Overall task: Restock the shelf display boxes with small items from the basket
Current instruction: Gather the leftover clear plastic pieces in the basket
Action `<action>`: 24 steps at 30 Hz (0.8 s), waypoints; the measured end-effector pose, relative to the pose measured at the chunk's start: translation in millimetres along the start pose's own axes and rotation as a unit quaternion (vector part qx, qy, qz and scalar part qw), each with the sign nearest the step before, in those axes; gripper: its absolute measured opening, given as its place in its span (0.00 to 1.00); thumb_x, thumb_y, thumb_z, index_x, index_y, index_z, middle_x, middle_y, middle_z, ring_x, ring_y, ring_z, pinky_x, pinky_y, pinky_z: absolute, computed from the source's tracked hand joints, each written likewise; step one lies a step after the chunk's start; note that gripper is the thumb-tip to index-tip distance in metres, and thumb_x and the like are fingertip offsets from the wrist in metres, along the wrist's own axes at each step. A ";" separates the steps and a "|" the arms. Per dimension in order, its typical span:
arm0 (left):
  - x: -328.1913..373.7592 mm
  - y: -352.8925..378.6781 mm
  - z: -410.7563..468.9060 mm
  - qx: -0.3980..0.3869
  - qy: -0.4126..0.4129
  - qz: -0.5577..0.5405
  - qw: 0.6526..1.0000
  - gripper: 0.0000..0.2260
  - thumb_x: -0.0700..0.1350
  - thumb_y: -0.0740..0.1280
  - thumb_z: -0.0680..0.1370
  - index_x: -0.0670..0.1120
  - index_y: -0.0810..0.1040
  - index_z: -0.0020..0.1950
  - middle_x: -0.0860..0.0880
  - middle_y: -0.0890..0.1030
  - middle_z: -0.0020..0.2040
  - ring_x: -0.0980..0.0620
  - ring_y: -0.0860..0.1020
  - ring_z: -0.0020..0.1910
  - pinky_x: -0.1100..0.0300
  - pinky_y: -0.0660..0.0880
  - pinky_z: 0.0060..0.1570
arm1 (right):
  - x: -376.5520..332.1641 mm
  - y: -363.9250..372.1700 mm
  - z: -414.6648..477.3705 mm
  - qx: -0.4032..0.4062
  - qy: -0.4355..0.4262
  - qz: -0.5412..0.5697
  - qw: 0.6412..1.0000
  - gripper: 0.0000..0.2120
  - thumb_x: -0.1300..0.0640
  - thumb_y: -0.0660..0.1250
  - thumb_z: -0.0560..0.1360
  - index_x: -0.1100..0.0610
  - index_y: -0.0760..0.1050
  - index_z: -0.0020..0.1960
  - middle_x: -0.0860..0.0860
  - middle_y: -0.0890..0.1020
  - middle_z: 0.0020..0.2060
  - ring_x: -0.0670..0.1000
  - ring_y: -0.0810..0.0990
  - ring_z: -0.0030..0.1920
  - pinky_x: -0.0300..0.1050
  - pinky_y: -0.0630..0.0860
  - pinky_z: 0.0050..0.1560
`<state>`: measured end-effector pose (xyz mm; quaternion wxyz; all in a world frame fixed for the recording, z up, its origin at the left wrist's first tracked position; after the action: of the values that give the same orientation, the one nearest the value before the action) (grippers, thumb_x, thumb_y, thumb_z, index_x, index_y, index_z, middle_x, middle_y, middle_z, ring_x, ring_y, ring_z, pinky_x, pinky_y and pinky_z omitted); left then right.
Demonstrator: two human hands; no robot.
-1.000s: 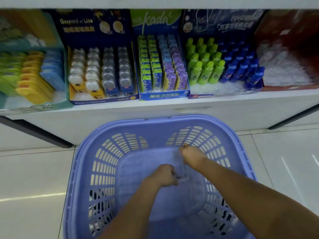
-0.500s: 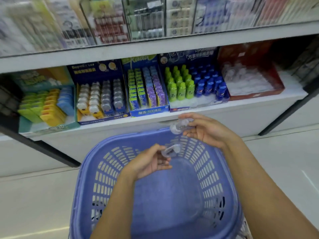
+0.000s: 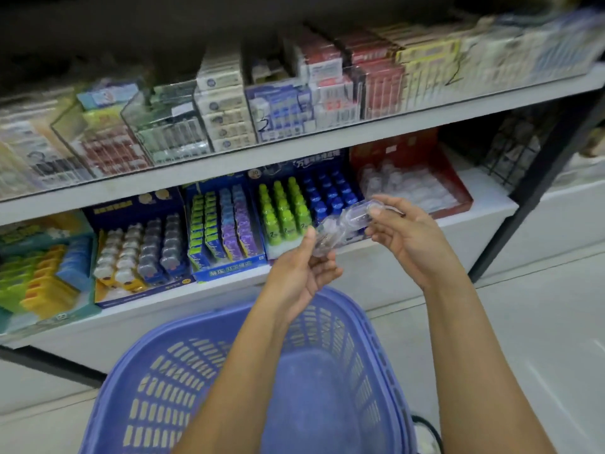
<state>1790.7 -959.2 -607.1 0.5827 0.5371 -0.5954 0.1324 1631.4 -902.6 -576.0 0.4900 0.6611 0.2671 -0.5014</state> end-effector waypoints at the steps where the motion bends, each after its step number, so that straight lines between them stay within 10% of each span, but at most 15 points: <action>1: -2.1 9.6 6.0 -0.009 0.000 -0.001 1.000 0.16 0.53 0.64 0.75 0.40 0.76 0.44 0.47 0.82 0.32 0.55 0.80 0.29 0.63 0.79 0.33 | -0.9 -5.7 1.5 0.023 -0.011 -0.003 1.000 0.12 0.63 0.66 0.75 0.59 0.73 0.58 0.53 0.79 0.38 0.47 0.79 0.33 0.36 0.76 0.36; 10: 9.0 74.2 56.7 -0.068 -0.008 0.061 0.996 0.04 0.43 0.65 0.77 0.45 0.77 0.44 0.51 0.80 0.37 0.57 0.76 0.35 0.66 0.74 0.36 | -27.2 -74.4 37.3 0.157 -0.117 -0.181 0.964 0.14 0.59 0.70 0.72 0.48 0.77 0.56 0.50 0.81 0.48 0.45 0.79 0.41 0.36 0.75 0.40; 13: 20.9 85.9 75.6 -0.027 0.017 0.120 0.992 0.04 0.43 0.65 0.78 0.45 0.77 0.44 0.53 0.77 0.33 0.58 0.71 0.33 0.67 0.69 0.32 | -44.2 -88.6 67.8 0.126 -0.136 -0.303 0.935 0.14 0.58 0.72 0.71 0.48 0.77 0.55 0.44 0.79 0.43 0.45 0.78 0.42 0.38 0.76 0.42; 19: 39.7 94.0 94.4 -0.061 0.061 0.112 0.990 0.11 0.39 0.64 0.79 0.53 0.73 0.57 0.45 0.78 0.58 0.47 0.79 0.54 0.58 0.81 0.44 | -58.1 -100.3 121.0 0.022 -0.101 -0.502 0.859 0.11 0.59 0.72 0.70 0.50 0.76 0.51 0.50 0.80 0.45 0.49 0.78 0.43 0.43 0.74 0.45; 24: 51.1 98.8 109.7 -0.017 0.190 0.442 0.876 0.12 0.43 0.72 0.72 0.57 0.73 0.47 0.50 0.80 0.46 0.52 0.79 0.46 0.62 0.79 0.46 | -42.5 -105.0 126.9 -0.007 -0.074 -0.491 0.868 0.12 0.63 0.73 0.70 0.52 0.76 0.50 0.51 0.80 0.42 0.48 0.77 0.42 0.32 0.71 0.40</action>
<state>1664.9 -1031.6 -549.5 0.5742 0.1722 -0.6510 0.4657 1476.7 -973.3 -578.8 0.2038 0.4020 0.5237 -0.7229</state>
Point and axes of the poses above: each hand's wrist, its own z-axis towards the middle knuckle, its own y-axis out of the palm, x = y × z, the point moved 2 cm from there along z, towards the middle knuckle
